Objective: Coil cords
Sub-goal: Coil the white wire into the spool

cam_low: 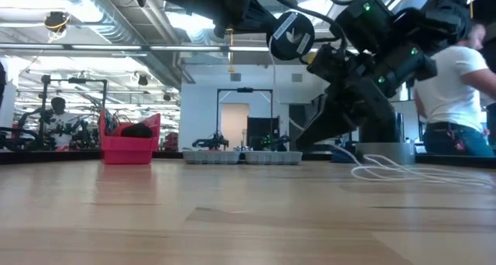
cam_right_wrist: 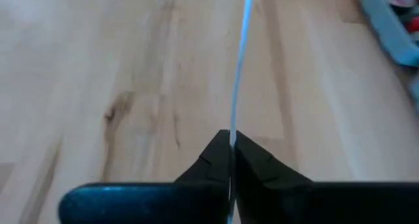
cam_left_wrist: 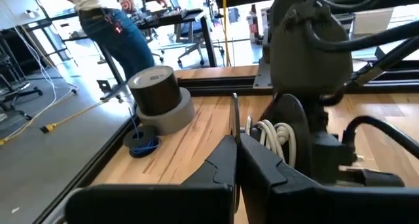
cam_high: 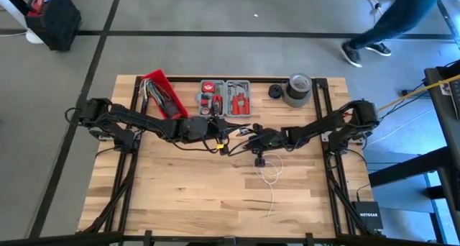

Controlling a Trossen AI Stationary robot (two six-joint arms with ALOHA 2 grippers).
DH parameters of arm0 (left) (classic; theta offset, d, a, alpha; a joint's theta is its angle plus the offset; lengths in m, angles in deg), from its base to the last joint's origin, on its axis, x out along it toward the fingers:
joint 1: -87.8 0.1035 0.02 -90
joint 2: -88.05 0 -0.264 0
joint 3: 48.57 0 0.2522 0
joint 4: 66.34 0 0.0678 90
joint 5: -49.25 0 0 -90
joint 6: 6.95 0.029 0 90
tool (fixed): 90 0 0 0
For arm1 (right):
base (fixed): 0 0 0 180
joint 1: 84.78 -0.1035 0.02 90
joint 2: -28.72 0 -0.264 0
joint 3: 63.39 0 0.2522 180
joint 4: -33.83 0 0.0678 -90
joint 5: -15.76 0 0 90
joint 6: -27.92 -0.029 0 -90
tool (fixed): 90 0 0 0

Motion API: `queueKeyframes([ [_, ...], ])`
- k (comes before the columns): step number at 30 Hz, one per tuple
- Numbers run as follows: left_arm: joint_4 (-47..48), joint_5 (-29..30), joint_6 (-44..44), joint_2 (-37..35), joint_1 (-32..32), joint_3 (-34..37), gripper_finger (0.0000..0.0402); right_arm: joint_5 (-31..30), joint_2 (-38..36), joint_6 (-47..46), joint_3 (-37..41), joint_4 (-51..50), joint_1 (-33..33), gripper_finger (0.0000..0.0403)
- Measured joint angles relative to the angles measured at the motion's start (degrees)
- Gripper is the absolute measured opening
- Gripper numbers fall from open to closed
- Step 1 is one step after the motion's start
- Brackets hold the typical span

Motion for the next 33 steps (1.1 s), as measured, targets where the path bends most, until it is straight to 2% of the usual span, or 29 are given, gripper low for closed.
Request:
queueKeyframes([
  [5,1.2,0.0,0.0,-1.0,-0.4,0.0,0.0,-5.0,-6.2,-0.2,0.5,-7.1,0.0,0.0015],
  [11,6.9,0.1,0.9,-3.9,-1.5,0.0,0.0,-7.2,-14.9,-1.1,4.4,-8.1,0.1,0.001],
  [17,8.8,-0.1,0.7,-3.5,-1.2,0.0,0.0,-15.7,-23.6,-3.9,7.1,-11.3,0.1,0.0005],
  [22,8.4,-2.3,0.7,-3.4,-1.0,0.0,0.0,-22.9,-26.3,-5.6,7.5,-14.9,0.1,0.0007],
  [28,9.2,-4.3,0.9,-3.4,-0.9,0.0,0.0,-23.3,-26.8,-5.8,7.4,-15.6,0.1,0.0005],
  [33,12.9,1.5,2.2,-3.4,-0.2,0.0,0.0,-21.5,-31.2,-7.3,7.4,-15.5,0.0,0.0005],
])
